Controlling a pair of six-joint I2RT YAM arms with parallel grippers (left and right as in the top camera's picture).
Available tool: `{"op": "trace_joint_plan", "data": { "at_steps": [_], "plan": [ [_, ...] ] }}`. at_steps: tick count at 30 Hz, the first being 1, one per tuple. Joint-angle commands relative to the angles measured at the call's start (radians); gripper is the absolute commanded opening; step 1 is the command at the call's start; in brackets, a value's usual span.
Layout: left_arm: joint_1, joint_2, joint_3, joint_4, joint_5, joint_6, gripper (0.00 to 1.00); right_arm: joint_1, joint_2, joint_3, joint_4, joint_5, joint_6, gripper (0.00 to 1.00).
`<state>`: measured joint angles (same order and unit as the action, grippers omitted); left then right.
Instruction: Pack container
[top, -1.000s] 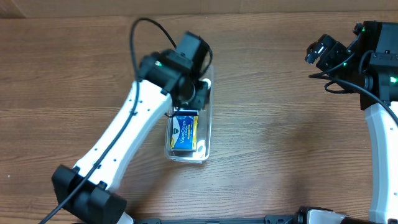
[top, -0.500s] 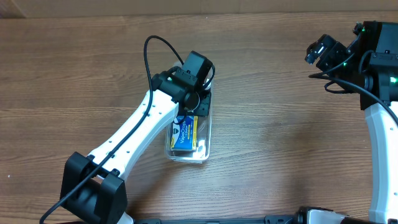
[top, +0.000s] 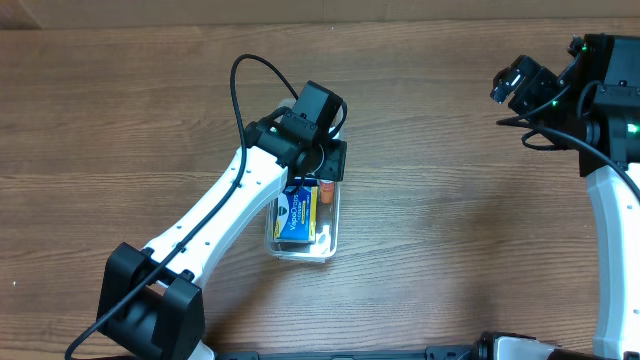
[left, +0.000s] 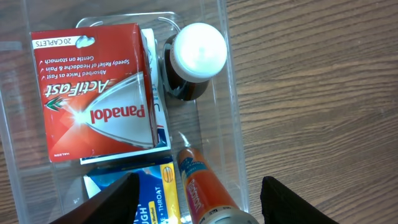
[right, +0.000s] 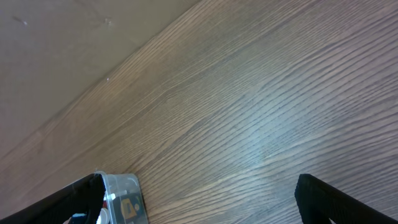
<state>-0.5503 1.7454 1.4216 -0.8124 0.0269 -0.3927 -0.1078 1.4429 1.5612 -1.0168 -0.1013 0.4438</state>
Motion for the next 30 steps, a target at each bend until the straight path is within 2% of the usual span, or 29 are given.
{"op": "trace_joint_plan", "data": {
  "at_steps": [1,3,6,9,13,15,16,18,30],
  "plan": [
    [-0.006,-0.001,0.001,-0.009,0.01,0.005,0.64,0.0,-0.005,0.005,0.004,-0.006,-0.006,1.0],
    [-0.003,-0.001,0.03,-0.038,0.009,0.013,0.67,0.0,-0.005,0.005,0.004,-0.006,-0.006,1.0],
    [0.03,-0.001,0.156,-0.167,-0.039,0.015,0.7,0.0,-0.005,0.005,0.004,-0.006,-0.006,1.0],
    [0.09,-0.001,0.349,-0.339,-0.112,0.016,0.76,0.0,-0.005,0.005,0.004,-0.006,-0.006,1.0],
    [0.175,-0.006,0.576,-0.541,-0.116,0.07,0.77,0.0,-0.005,0.005,0.004,-0.006,-0.006,1.0],
    [0.196,-0.014,0.642,-0.616,-0.116,0.099,0.83,0.0,-0.005,0.005,0.004,-0.006,-0.006,1.0],
    [0.203,-0.021,0.676,-0.668,-0.116,0.125,1.0,0.0,-0.005,0.005,0.004,-0.006,-0.006,1.0],
    [0.204,-0.039,0.713,-0.749,-0.116,0.135,1.0,0.0,-0.005,0.005,0.004,-0.006,-0.006,1.0],
    [0.206,-0.06,0.715,-0.809,-0.14,0.131,1.0,0.0,-0.005,0.005,0.004,-0.006,-0.006,1.0]
  ]
}}
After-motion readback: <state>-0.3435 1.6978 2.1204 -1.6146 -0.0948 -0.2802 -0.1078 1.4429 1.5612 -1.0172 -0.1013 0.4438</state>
